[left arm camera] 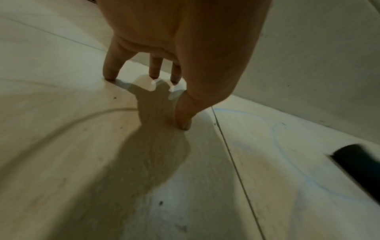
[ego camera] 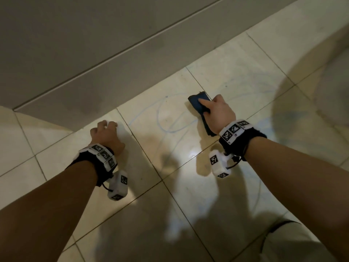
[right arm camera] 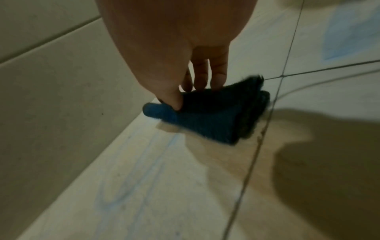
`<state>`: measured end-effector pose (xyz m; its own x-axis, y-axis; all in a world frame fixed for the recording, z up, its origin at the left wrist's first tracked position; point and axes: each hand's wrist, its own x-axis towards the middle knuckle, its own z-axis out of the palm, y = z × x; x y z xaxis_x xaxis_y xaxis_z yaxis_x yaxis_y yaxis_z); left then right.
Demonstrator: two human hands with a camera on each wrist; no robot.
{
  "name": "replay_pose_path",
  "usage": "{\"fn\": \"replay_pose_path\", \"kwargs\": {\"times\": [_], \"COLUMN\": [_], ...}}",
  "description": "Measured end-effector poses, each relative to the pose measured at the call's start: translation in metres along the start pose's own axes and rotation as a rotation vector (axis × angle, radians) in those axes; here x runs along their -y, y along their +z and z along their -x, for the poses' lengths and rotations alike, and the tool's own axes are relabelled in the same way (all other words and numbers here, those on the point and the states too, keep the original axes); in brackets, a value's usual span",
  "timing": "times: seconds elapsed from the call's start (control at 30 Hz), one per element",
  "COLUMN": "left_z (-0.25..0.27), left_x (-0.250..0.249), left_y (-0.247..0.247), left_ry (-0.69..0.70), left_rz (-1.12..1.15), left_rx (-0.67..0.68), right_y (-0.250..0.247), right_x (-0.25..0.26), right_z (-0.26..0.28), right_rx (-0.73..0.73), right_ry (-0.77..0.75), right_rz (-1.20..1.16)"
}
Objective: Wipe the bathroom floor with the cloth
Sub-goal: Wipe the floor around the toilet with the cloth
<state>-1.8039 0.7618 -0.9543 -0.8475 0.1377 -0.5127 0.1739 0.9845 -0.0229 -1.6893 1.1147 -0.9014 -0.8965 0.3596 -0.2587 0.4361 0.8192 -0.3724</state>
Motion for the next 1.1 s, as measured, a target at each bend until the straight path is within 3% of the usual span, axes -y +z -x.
{"fn": "replay_pose_path", "kwargs": {"times": [0.1,0.53,1.1], "left_z": [0.0,0.016,0.031], "left_x": [0.001,0.001,-0.006], "left_y": [0.004,-0.002,-0.018], "left_ry": [0.015,-0.037,-0.043], "left_rz": [0.015,0.097,0.114], "left_rx": [0.004,0.005,0.037], "right_y": [0.015,0.033,0.037], "right_x": [-0.005,-0.003,0.033], "right_z": [0.008,-0.015,-0.068], "right_rx": [0.089,0.013,0.032], "right_ry": [0.023,0.088,0.079], "right_rz": [0.045,0.068,0.133]}}
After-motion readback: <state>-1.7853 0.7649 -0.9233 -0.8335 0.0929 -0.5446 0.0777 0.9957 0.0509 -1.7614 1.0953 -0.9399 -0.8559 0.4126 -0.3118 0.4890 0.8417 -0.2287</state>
